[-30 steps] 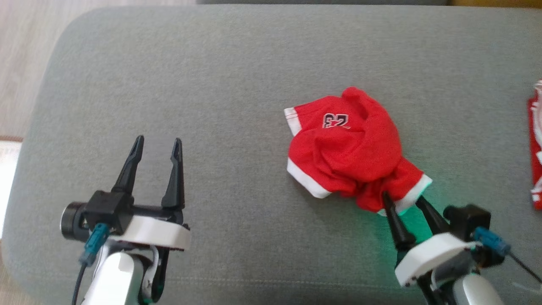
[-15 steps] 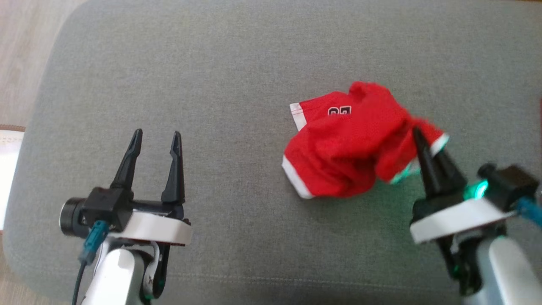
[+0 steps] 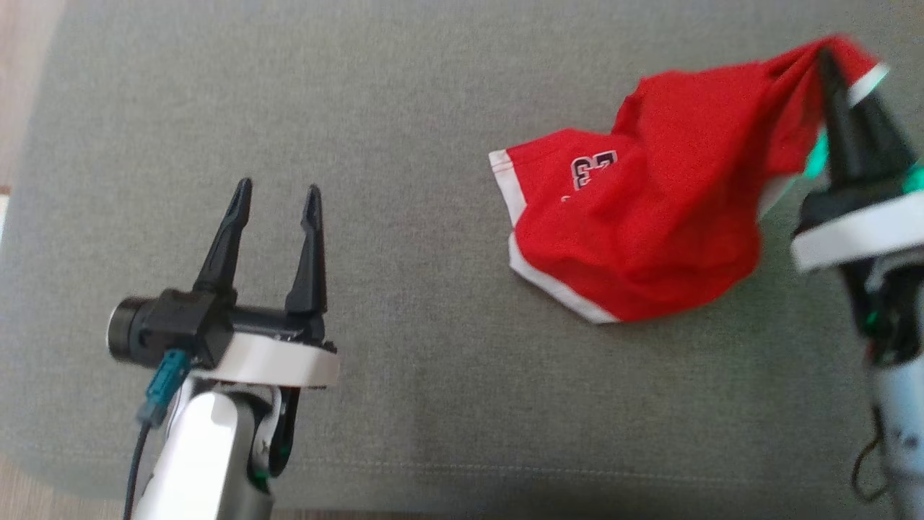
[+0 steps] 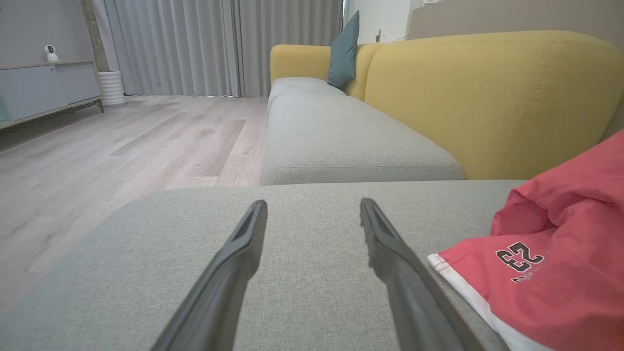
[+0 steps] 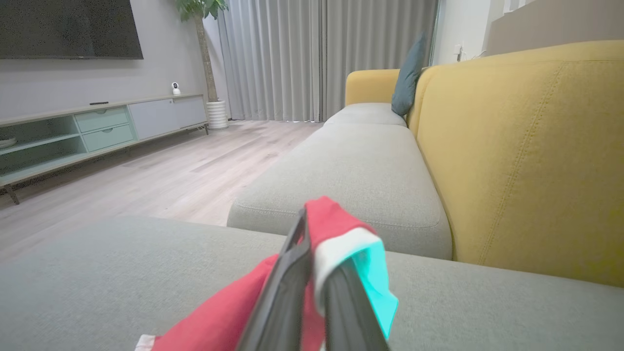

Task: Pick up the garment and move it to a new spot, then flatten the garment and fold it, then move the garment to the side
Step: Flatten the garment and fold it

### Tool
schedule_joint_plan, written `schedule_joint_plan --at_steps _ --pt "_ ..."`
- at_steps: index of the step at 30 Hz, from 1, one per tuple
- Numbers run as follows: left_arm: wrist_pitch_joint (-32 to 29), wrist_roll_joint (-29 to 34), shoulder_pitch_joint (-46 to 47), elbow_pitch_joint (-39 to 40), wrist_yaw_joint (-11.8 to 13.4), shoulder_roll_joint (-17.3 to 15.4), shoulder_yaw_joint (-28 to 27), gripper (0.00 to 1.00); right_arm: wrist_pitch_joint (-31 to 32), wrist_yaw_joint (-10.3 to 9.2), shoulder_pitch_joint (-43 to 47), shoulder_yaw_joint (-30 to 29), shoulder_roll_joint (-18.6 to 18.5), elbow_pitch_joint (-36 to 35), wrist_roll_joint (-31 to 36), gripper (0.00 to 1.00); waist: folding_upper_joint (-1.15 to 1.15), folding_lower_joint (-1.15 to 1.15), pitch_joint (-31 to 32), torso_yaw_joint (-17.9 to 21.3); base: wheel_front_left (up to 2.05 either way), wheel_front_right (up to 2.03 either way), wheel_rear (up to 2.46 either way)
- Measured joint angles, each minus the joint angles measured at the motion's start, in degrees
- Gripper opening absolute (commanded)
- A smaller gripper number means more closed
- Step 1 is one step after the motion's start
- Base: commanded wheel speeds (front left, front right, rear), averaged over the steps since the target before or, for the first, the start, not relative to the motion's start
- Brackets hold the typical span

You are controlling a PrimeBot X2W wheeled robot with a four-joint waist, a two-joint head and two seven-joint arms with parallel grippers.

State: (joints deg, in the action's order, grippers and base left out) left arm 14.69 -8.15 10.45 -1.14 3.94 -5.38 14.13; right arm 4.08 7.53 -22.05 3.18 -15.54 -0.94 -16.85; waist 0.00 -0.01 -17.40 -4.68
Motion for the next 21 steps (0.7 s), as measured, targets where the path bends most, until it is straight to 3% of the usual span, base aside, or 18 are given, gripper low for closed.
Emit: schedule_joint_plan --at_steps 4,11,12,13,14,21 --pt "0.00 0.02 1.60 0.11 -0.44 0.34 0.10 1.00 0.08 0.00 -4.72 0.04 -1.77 4.72 -1.02 0.00 0.00 0.00 -1.99 -0.44 0.00 0.00 0.00" --pt "0.01 0.59 4.77 0.12 -1.46 1.35 0.41 1.00 -1.63 0.00 -13.90 4.25 -3.87 19.25 -4.98 0.00 0.00 -0.01 -6.30 -1.72 0.00 0.00 0.00" --pt "0.01 0.79 5.05 0.07 -1.46 1.48 0.41 1.00 -1.92 0.00 -14.72 5.25 -3.96 21.41 -5.68 0.33 0.00 -0.01 -6.68 -1.85 0.00 0.00 0.00" --pt "0.01 1.07 5.22 0.05 -1.47 1.58 0.41 1.00 -2.42 0.00 -15.35 6.12 -4.00 23.38 -6.12 0.87 0.00 -0.01 -6.95 -1.93 0.00 0.00 0.00" --pt "0.01 1.11 5.24 -0.03 -1.49 1.70 0.40 1.00 -3.21 0.00 -15.79 6.92 -4.00 25.03 -6.94 1.00 0.00 -0.01 -7.09 -1.94 0.00 0.00 0.00" --pt "0.01 1.52 5.05 -1.12 -2.02 1.80 -0.02 1.00 -10.68 0.00 -15.78 10.13 -4.89 28.78 -8.35 1.00 0.00 0.00 -5.51 -0.82 0.00 0.00 0.00"
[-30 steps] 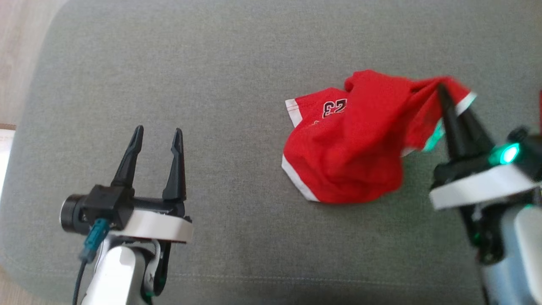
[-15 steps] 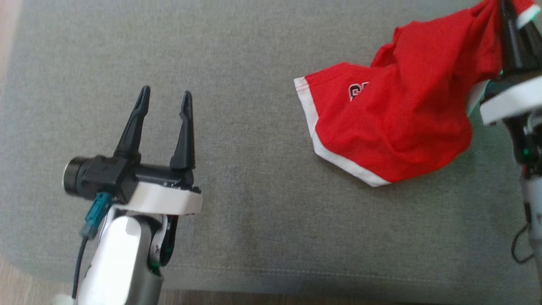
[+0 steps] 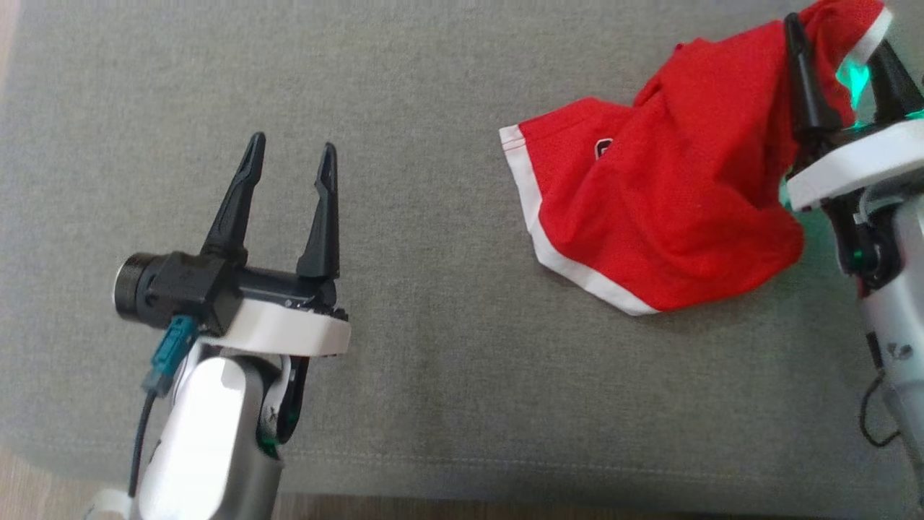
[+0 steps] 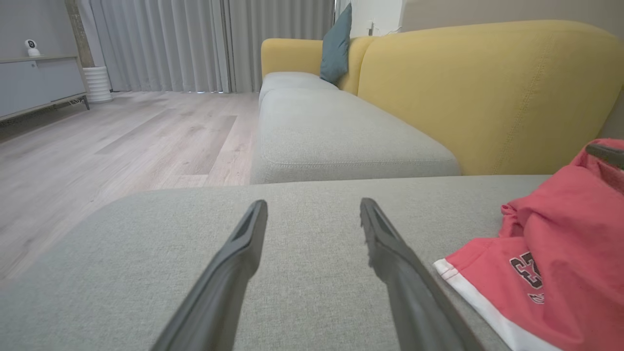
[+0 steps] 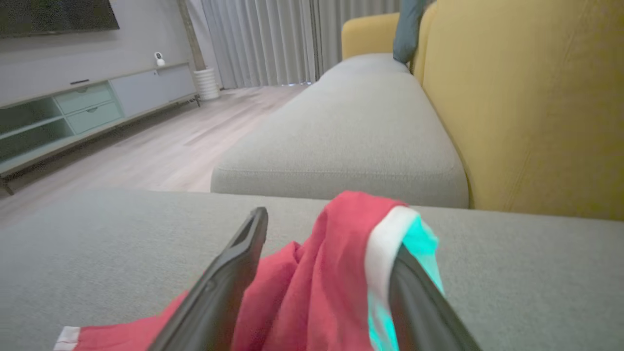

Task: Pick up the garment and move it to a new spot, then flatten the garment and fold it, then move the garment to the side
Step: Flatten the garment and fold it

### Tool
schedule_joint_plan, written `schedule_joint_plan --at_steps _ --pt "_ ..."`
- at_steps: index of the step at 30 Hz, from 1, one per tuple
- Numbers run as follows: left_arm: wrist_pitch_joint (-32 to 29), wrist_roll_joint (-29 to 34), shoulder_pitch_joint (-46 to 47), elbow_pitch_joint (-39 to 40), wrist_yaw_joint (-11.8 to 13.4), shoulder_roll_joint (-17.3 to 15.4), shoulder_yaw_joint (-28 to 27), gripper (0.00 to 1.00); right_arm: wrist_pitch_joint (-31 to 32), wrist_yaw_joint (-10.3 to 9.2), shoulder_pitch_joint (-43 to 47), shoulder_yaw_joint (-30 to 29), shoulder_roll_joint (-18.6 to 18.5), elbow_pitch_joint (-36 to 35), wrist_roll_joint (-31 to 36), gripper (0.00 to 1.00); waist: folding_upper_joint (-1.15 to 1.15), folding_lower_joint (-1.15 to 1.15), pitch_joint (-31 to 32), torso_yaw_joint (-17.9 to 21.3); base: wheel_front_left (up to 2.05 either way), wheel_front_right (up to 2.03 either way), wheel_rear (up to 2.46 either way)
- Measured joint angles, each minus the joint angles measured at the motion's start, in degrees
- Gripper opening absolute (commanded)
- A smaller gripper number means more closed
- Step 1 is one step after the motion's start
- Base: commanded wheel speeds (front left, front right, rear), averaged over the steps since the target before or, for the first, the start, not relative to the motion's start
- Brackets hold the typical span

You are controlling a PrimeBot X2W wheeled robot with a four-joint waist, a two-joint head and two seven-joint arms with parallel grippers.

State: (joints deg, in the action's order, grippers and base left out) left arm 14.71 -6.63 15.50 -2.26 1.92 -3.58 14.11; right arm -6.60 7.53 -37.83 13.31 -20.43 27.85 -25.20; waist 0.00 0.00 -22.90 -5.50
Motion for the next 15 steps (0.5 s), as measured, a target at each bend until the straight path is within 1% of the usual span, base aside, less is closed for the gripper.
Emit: schedule_joint_plan --at_steps 4,9,11,15 --pt "0.00 0.18 -0.80 -0.24 -0.42 -0.09 -0.43 1.00 -2.67 0.00 3.41 -0.25 -0.16 -5.14 1.11 1.00 0.00 0.00 2.02 1.04 0.00 0.00 0.00" --pt "0.00 0.58 -3.43 -0.55 -0.42 -0.46 -1.31 1.00 -2.42 0.00 11.51 -3.66 0.37 -13.69 4.08 1.00 0.00 0.00 4.63 2.63 0.00 0.00 0.00" --pt "0.00 0.58 -4.26 -0.63 -0.42 -0.89 -1.74 1.00 -1.23 0.00 14.98 -5.45 1.32 -17.52 5.28 1.00 0.00 0.00 5.63 3.21 0.00 0.00 0.00" --pt "0.00 0.59 -5.56 -0.64 -0.40 -1.35 -2.04 1.00 1.11 0.00 22.53 -7.89 4.56 -24.66 7.55 1.00 0.00 0.00 7.35 4.23 0.00 0.00 0.00"
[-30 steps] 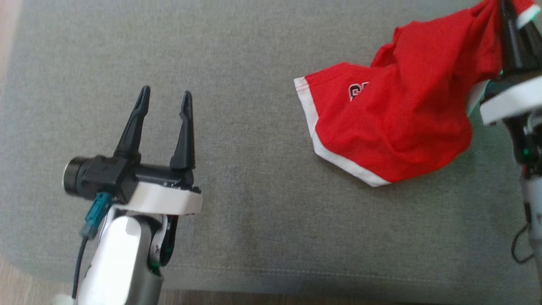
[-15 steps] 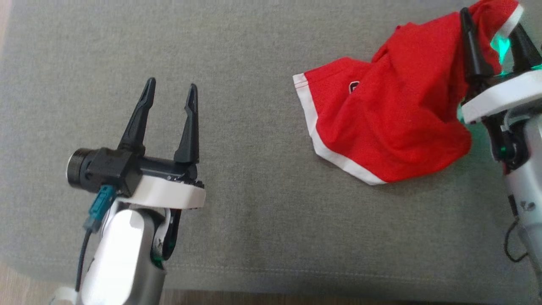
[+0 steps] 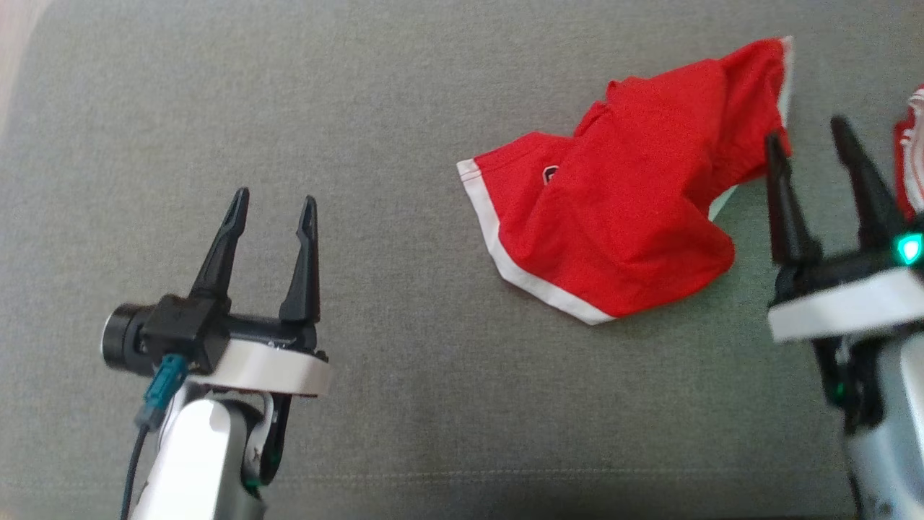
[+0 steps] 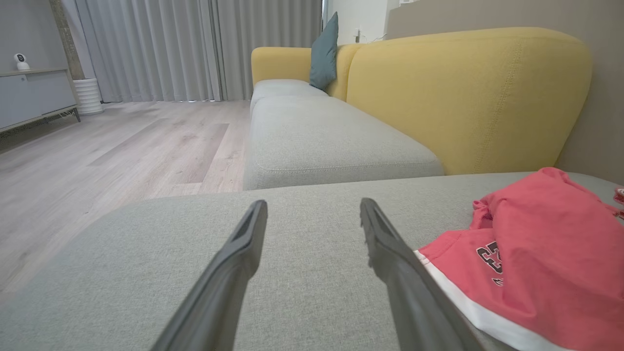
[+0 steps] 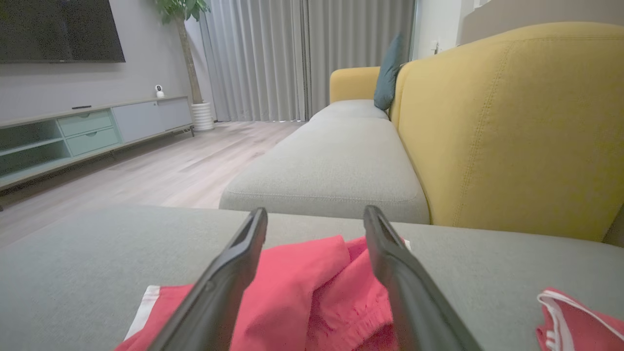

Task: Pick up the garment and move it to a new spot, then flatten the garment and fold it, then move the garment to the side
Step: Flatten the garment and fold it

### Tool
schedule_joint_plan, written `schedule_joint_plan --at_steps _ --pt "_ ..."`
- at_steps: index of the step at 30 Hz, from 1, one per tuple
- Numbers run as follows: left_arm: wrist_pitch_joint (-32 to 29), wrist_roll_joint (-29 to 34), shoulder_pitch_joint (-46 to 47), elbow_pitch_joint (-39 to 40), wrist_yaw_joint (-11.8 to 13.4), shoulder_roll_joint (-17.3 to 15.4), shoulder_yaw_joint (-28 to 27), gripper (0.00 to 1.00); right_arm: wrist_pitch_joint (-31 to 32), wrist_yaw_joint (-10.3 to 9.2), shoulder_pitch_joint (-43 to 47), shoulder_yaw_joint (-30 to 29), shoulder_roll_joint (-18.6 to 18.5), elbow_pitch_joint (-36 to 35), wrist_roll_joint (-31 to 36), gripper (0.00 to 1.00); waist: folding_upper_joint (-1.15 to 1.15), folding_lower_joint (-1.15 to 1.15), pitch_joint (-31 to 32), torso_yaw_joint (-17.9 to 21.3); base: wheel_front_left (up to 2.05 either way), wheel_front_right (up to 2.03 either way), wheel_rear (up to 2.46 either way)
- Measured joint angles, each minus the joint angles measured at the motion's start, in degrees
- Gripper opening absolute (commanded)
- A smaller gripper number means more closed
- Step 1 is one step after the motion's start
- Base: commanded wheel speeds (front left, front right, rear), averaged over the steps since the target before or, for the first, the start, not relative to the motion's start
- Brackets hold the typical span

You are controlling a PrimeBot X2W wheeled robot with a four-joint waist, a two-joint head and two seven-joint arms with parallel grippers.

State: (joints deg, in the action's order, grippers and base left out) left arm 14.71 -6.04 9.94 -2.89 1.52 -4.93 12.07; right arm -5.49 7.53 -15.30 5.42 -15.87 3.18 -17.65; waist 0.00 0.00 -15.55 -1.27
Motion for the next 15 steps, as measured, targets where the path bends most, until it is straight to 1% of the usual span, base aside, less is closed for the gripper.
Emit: schedule_joint_plan --at_steps 6,10,13,15 --pt "0.00 0.00 -1.96 0.07 0.01 -0.23 -0.16 1.00 2.08 0.00 10.06 -3.12 5.11 -7.50 3.26 1.00 0.00 0.00 2.17 1.03 0.00 0.00 0.00" --pt "0.00 -0.01 -3.33 0.24 0.08 -0.46 -0.49 1.00 3.61 0.00 15.00 -3.21 8.46 -10.96 4.65 1.00 0.00 0.00 3.01 1.67 0.00 0.00 0.00" --pt "0.00 -0.01 -3.93 0.30 0.08 -0.58 -0.86 1.00 3.86 0.00 16.81 -2.37 9.77 -12.26 4.74 1.00 0.00 0.00 3.32 2.19 0.00 0.00 0.00" --pt "-0.01 -0.01 -3.94 0.32 0.08 -0.73 -1.01 1.00 4.11 0.00 17.18 -2.16 9.98 -12.71 5.16 1.00 0.00 0.00 3.31 2.41 0.00 0.00 0.00"
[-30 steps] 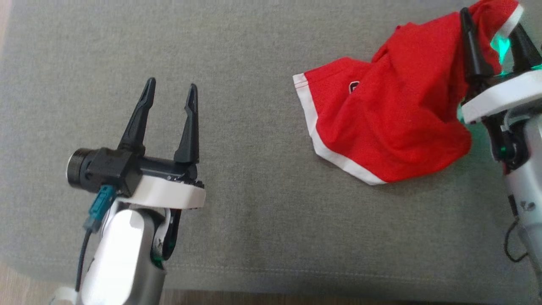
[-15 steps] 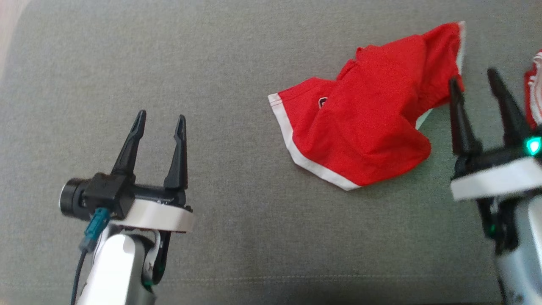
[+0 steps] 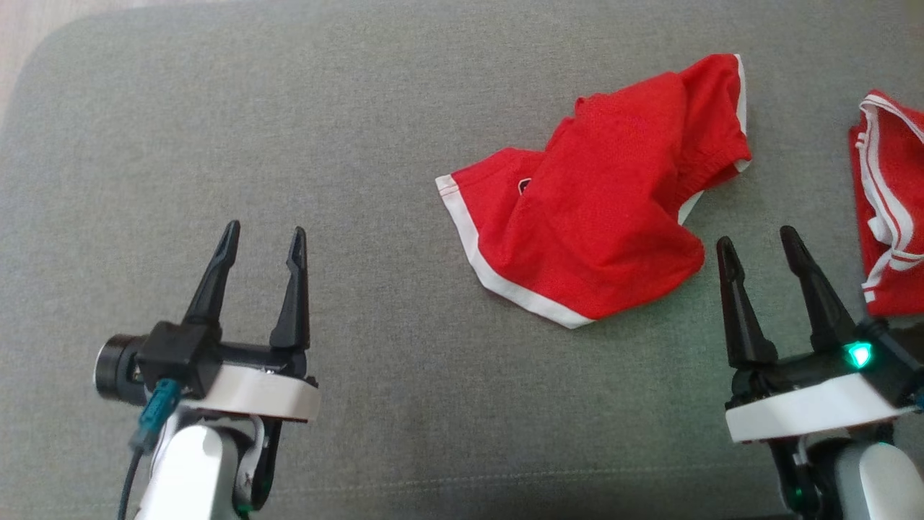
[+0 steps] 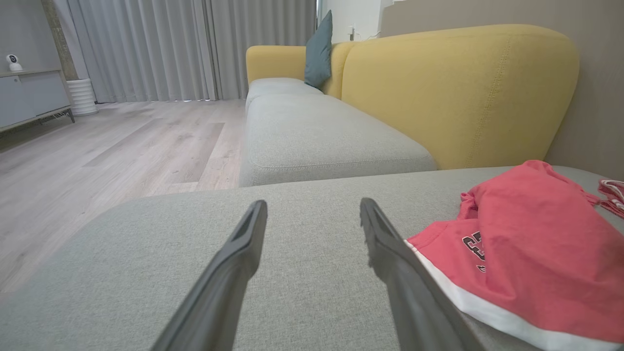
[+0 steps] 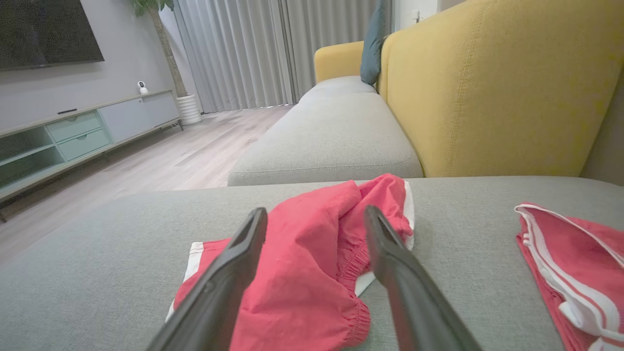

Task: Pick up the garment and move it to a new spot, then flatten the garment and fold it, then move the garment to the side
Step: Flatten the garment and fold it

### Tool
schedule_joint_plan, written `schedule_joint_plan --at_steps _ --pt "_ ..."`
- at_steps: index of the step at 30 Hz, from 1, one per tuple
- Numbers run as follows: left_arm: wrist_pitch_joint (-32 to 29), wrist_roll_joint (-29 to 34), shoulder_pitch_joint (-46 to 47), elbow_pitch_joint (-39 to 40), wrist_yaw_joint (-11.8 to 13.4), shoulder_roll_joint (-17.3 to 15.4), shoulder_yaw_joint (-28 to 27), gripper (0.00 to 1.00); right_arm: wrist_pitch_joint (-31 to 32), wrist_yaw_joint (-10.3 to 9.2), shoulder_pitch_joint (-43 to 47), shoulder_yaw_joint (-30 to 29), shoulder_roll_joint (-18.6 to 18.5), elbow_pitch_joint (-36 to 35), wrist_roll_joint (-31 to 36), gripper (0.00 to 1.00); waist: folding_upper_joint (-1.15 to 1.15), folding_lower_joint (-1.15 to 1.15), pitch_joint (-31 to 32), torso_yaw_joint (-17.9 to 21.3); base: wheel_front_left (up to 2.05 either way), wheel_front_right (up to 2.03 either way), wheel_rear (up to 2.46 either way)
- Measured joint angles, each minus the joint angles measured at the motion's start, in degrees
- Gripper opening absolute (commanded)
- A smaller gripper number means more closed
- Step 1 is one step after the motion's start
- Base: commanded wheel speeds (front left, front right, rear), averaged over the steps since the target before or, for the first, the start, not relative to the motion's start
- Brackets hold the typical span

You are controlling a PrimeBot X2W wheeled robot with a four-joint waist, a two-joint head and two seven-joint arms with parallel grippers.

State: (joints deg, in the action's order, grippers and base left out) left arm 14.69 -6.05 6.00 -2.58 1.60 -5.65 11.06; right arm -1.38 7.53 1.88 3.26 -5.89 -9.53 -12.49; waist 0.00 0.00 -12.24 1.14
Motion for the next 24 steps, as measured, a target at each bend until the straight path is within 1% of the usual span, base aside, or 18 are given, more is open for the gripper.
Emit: schedule_joint_plan --at_steps 15,17,18,20,24 --pt "0.01 0.44 0.04 0.15 0.43 -0.70 0.16 1.00 1.38 0.00 -0.05 -1.15 0.36 0.35 0.97 1.00 0.00 0.00 -0.62 0.35 0.00 0.00 0.00" --pt "0.01 0.45 0.15 0.35 0.44 -0.70 0.40 1.00 1.99 0.00 -0.15 -2.18 0.31 2.35 0.94 1.00 0.00 0.00 -1.24 0.29 0.00 0.00 0.00" --pt "0.01 0.45 0.51 0.40 0.43 -0.69 0.85 1.00 2.38 0.00 -0.22 -3.04 0.21 5.16 0.25 1.00 0.00 0.00 -1.99 0.14 0.00 0.00 0.00" --pt "0.00 0.51 1.13 0.45 0.43 -0.68 1.08 1.00 2.75 0.00 -0.71 -3.80 -0.30 8.49 0.10 1.00 0.00 0.00 -2.85 -0.05 0.00 0.00 0.00" --pt "0.01 0.51 2.90 0.54 0.43 -0.65 1.21 1.00 2.30 0.00 -3.87 -5.13 -1.54 13.54 -0.98 1.00 0.00 0.00 -4.76 -0.60 0.00 0.00 0.00"
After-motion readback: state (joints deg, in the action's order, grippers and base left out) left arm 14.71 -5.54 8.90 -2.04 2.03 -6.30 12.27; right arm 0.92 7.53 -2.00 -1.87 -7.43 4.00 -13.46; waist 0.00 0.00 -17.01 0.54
